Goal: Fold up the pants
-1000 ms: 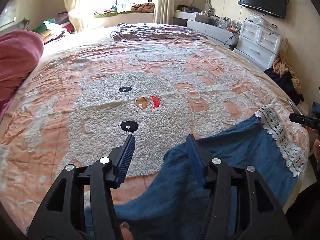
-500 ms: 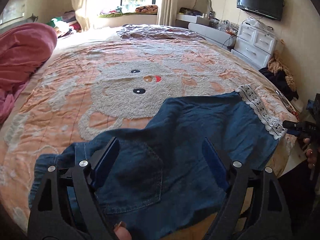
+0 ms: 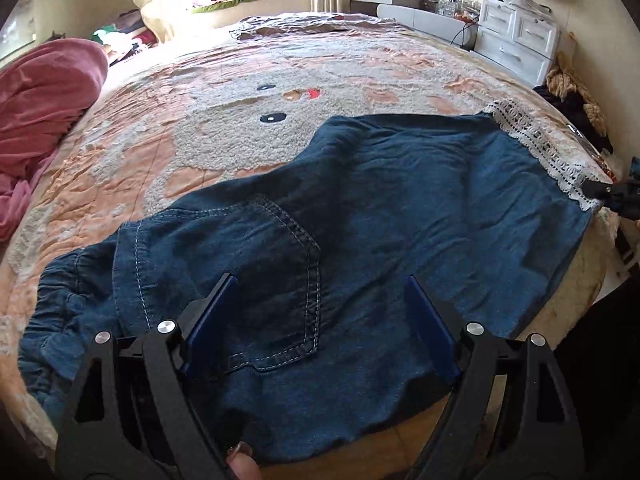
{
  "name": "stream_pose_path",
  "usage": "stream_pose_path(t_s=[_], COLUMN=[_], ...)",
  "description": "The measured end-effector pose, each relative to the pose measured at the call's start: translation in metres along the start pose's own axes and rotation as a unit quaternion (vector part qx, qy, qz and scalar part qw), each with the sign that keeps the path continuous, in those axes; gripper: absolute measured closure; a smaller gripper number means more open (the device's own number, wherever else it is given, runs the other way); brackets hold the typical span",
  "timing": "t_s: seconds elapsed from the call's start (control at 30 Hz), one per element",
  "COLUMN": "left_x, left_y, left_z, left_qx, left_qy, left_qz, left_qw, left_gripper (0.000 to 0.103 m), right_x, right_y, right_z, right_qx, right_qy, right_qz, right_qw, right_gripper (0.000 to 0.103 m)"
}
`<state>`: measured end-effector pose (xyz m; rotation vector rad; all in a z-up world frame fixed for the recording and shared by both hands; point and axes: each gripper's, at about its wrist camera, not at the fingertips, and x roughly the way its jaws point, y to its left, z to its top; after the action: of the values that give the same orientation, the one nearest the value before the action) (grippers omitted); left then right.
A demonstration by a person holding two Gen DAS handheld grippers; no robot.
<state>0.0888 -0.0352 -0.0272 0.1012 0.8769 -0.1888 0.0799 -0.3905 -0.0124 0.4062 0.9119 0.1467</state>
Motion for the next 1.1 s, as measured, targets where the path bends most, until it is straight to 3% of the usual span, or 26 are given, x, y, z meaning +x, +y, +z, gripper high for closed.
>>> stream_pose_path(t_s=[0.37,0.7,0.83,1.03,1.1], left_x=[-0.005,-0.005,-0.001,-0.001,0.002], left_y=[0.005,0.005,0.006,0.022,0.028], left_z=[0.001,0.002,0.001,0.0,-0.001], left_qx=[-0.01,-0.012,-0.014,-0.041,-0.048], left_qy=[-0.009,-0.007,0.002,0.006,0.013], left_qz=[-0.003,-0.002,0.003,0.0,-0.002], left_qw=[0.9999,0.9999,0.9999,0.9991,0.9988], left_gripper=[0.023,0.02,0.019,0.019,0.019], right_x=[-0.016,-0.002,-0.002,-0.038,-0.039], right_y=[0.014,0.009,0.011,0.023,0.017], right_z=[-0.012,-0.014,-0.013,-0.01,-0.009], right_qx=[-0.038,-0.008,-0.014,-0.054,-0.053], right_qy=[-0.036,-0.015,-0.016,-0.089,-0.083], right_qz=[-0.064,-0.03,-0.035,-0.067,-0.082], right_qw=[0.997,0.999,0.999,0.992,0.992], right_gripper=[0.072,0.068,0.077,0.083,0.086])
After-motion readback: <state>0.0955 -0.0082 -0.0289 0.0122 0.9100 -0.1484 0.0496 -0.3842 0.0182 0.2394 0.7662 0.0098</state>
